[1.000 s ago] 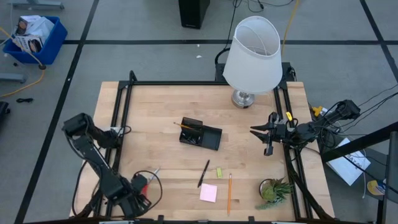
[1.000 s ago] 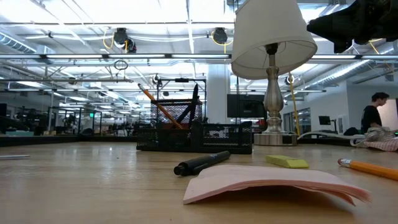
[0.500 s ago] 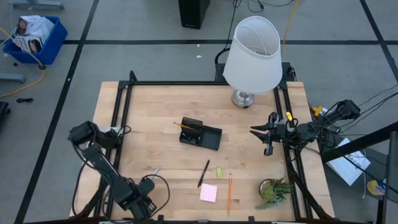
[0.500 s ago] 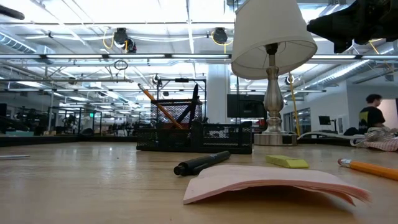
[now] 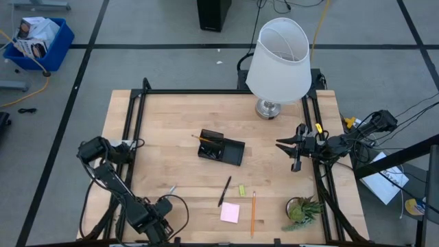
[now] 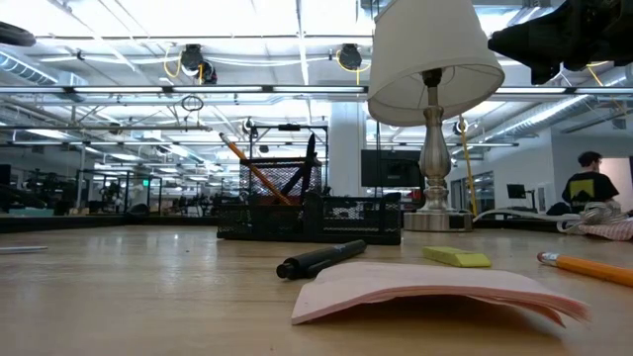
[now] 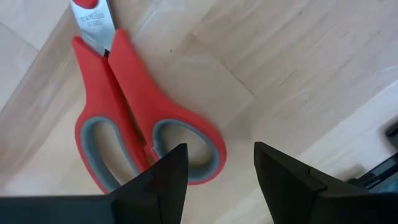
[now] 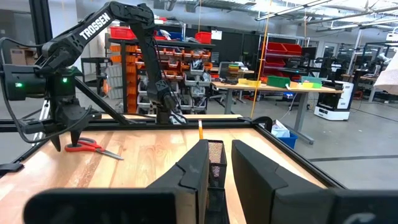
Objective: Pick and place office supplies into organizer
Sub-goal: Put the red scissors into the black desk organizer
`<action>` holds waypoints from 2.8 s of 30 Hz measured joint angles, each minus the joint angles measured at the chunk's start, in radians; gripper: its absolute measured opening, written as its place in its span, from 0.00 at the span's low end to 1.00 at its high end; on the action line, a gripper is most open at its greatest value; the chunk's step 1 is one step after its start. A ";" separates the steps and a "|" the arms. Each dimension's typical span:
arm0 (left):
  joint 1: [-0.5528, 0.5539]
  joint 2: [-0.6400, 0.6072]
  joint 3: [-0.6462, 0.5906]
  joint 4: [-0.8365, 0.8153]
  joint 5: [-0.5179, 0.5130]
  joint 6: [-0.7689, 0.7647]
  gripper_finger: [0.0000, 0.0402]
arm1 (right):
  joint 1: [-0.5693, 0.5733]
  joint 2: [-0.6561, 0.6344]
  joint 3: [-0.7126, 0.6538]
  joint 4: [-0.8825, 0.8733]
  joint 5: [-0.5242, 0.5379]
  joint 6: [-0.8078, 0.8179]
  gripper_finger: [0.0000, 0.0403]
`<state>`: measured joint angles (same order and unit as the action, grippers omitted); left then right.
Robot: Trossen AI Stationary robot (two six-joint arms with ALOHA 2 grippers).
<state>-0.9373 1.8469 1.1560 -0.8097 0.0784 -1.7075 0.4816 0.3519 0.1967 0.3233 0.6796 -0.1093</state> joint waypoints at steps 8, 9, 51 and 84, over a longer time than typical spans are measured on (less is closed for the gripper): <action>-0.001 -0.001 -0.038 0.006 0.039 -0.004 0.46 | 0.000 0.000 0.000 0.000 0.000 0.000 0.16; -0.001 -0.005 -0.050 0.011 0.051 -0.011 0.46 | 0.000 0.000 0.000 0.000 0.000 0.000 0.16; 0.011 -0.005 -0.079 -0.045 -0.145 0.043 0.04 | 0.000 0.000 0.000 0.000 0.000 0.000 0.16; 0.450 -0.358 -0.067 -0.541 -0.288 0.472 0.08 | 0.000 0.000 0.000 0.000 0.000 0.000 0.16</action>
<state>-0.4877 1.4888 1.0887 -1.3509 -0.2100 -1.2356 0.4812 0.3516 0.1967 0.3233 0.6796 -0.1094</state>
